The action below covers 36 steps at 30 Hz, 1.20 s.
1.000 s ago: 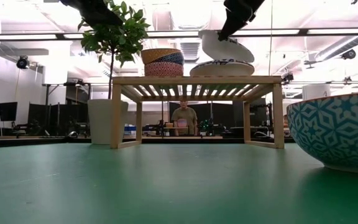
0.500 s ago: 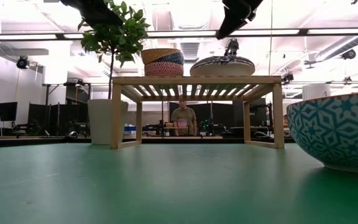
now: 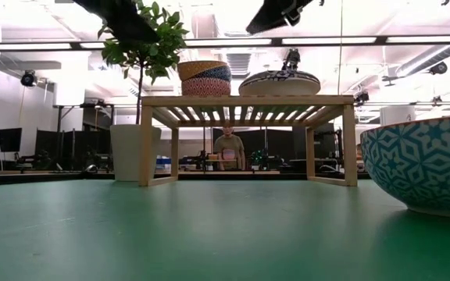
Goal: Place and stack bowls onto a shelf
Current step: Stack the white bowl on top of the white bowl on the shelf, then stack the orange bowl on top of the light blue bowl on the shelf
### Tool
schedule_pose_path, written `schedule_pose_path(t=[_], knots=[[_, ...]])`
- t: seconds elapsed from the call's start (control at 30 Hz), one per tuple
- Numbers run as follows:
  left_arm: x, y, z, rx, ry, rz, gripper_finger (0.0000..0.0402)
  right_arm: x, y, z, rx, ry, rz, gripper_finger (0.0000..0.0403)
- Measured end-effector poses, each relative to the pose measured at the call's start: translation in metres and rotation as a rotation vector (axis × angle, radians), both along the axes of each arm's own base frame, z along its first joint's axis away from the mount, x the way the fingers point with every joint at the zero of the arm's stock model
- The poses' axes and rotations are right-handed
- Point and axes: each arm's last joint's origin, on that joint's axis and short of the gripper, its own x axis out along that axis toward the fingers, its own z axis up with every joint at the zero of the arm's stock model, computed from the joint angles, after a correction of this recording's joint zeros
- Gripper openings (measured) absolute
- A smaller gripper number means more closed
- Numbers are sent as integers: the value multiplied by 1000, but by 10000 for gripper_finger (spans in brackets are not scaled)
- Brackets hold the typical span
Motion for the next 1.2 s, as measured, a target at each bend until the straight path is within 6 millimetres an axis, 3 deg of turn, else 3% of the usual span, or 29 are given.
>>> schedule_pose_path(t=[0.17,0.43,0.63,1.2], knots=[[12,6,-8,-13,30,0,0,10,-8,1,-78,-118,2,77],[26,12,-11,21,15,-10,0,27,-20,-22,-66,-65,-26,14],[27,12,-11,26,13,-11,0,34,-20,-39,-33,-72,-36,9],[32,15,-15,35,34,13,0,36,-21,-45,-1,-175,-64,9]])
